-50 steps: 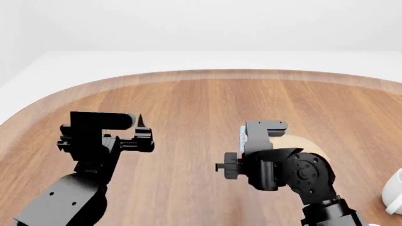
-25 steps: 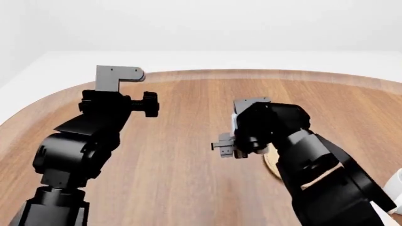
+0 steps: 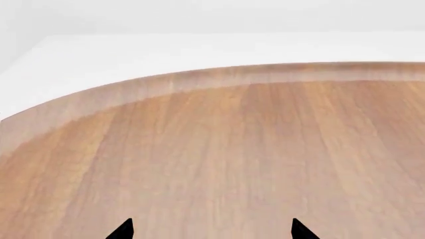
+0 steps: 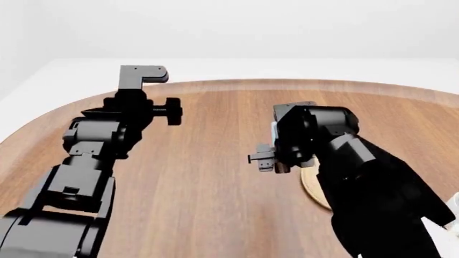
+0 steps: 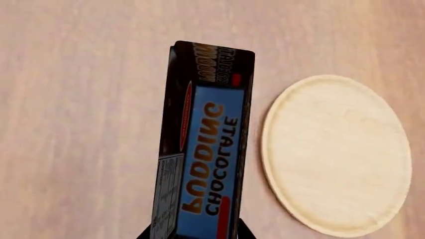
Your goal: Put the chocolate pudding to the left of the plate.
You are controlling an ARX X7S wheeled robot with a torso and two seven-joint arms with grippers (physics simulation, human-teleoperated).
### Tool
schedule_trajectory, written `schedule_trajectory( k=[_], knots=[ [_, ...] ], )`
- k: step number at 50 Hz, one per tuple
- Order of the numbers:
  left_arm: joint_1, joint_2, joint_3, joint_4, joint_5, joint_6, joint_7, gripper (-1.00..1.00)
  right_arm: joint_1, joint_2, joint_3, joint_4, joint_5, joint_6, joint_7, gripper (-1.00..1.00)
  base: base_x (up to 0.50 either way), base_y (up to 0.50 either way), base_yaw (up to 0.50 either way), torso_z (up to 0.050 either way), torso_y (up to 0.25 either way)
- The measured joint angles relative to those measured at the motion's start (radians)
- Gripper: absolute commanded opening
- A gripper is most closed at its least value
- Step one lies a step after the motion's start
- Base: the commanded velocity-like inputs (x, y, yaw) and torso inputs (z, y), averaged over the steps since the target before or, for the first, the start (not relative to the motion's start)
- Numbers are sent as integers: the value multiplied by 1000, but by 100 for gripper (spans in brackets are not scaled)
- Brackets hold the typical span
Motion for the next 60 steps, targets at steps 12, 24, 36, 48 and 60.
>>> schedule_trajectory(
  k=[12, 24, 36, 48, 60],
  knots=[
    [-68, 28, -38, -176, 62, 62, 39, 100, 19, -3, -341, 1, 284, -132, -61, -100, 0, 0, 0, 0, 0],
    [-93, 38, -81, -229, 123, 72, 53, 100, 29, -3, -531, 1, 463, -198, -69, -100, 0, 0, 0, 0, -237],
    [-103, 43, -112, -245, 168, 73, 65, 100, 42, -3, -610, -2, 553, -249, -57, -100, -2, 0, 0, 0, -250],
    [-116, 45, -128, -246, 194, 73, 74, 100, 60, -3, -642, -3, 592, -307, -35, -100, 0, 0, 0, 0, -17],
    [-125, 41, -137, -244, 203, 71, 82, 100, 65, -3, -649, -6, 583, -340, -17, -100, 0, 0, 0, 0, 0]
  ],
)
